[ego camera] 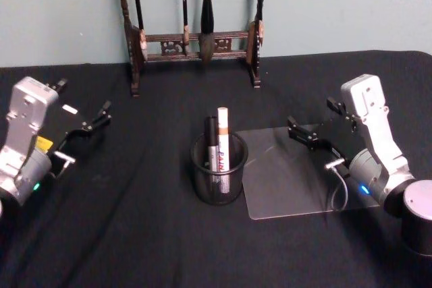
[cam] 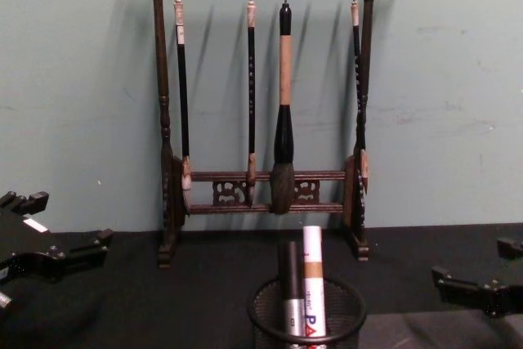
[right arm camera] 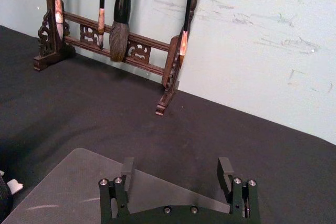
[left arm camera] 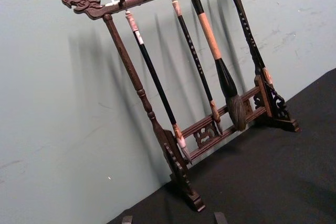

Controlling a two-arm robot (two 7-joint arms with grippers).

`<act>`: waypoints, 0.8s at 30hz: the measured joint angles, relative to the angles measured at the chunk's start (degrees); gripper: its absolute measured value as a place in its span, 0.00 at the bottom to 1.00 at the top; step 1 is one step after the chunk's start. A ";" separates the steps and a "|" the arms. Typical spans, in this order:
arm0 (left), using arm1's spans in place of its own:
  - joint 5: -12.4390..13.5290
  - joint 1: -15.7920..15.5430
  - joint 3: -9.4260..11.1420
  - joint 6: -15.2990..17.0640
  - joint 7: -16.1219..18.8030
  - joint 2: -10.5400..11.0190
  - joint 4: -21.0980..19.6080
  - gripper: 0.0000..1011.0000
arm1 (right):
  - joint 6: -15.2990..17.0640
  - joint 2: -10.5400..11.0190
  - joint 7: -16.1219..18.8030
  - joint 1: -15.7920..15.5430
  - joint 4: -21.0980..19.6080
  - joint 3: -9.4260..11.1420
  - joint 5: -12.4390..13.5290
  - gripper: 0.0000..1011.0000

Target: Pick up the water-based marker from the table and place it into the pen holder.

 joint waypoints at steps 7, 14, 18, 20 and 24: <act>0.00 0.00 0.00 0.00 0.00 0.00 0.00 0.99 | 0.00 0.00 0.00 0.00 -0.01 0.00 0.04 0.99; 0.00 0.00 0.00 0.00 0.00 0.00 0.00 0.99 | 0.00 0.00 0.00 0.00 -0.01 0.00 0.05 0.99; 0.00 0.00 0.00 0.00 0.00 0.00 0.00 0.99 | 0.00 0.00 -0.01 0.00 -0.01 0.00 0.04 0.99; 0.00 0.00 0.00 0.00 0.00 0.00 0.00 0.99 | 0.00 0.00 0.00 0.00 -0.01 0.00 0.04 0.99; 0.00 0.00 0.00 0.00 0.00 0.00 0.00 0.99 | 0.00 0.00 -0.01 0.00 -0.01 0.00 0.04 0.99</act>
